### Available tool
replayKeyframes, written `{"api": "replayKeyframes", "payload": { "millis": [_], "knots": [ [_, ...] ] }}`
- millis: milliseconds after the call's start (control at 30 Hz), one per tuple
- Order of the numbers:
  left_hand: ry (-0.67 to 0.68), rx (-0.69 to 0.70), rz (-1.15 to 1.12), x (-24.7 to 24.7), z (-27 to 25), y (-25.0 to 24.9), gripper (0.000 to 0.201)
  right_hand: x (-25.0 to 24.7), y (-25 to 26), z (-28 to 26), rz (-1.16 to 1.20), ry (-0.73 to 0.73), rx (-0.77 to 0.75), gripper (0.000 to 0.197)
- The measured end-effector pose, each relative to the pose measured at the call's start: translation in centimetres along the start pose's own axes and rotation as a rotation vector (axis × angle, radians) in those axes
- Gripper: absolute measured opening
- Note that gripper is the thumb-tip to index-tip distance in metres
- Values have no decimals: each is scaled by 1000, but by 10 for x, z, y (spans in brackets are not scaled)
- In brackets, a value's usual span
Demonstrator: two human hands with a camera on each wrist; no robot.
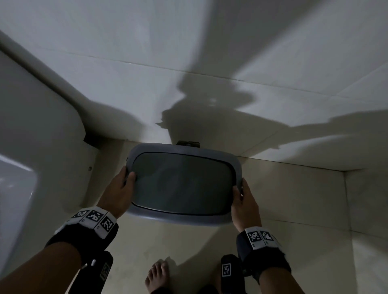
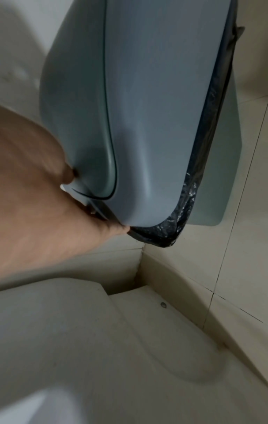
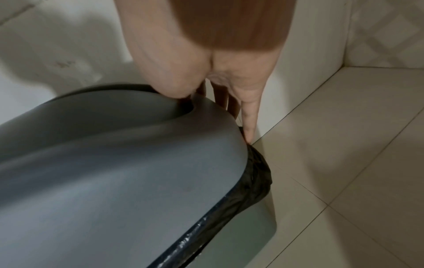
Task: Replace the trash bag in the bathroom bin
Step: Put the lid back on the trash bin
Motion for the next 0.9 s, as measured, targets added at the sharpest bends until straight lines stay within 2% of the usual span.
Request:
{"api": "replayKeyframes", "payload": {
  "millis": [100,167,267,500,767,900],
  "knots": [
    [-5,66,69,-2,5,3,41,1,-6,2,21,-15,29,45],
    [-26,27,133,-6,7,9,42,2,-9,3,38,-12,44,48],
    [-67,59,189,-11,7,10,44,1,-12,5,36,10,44,49],
    [-31,37,166,-11,5,15,46,0,-15,8,62,50,67,46],
    [-11,67,178,-5,11,24,49,-1,-10,7,-42,78,67,51],
    [-13,74,193,-3,11,24,52,1,-17,8,6,76,100,50]
  ]
}}
Point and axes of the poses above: each hand's wrist, its own z-axis towards the middle knuckle, its own x-axis out of the palm, y = z × x, the point moved 6 cm from there along z, towards the middle knuckle, and after that the axes turned 3 degrees about -x, right-handed, at the moved point
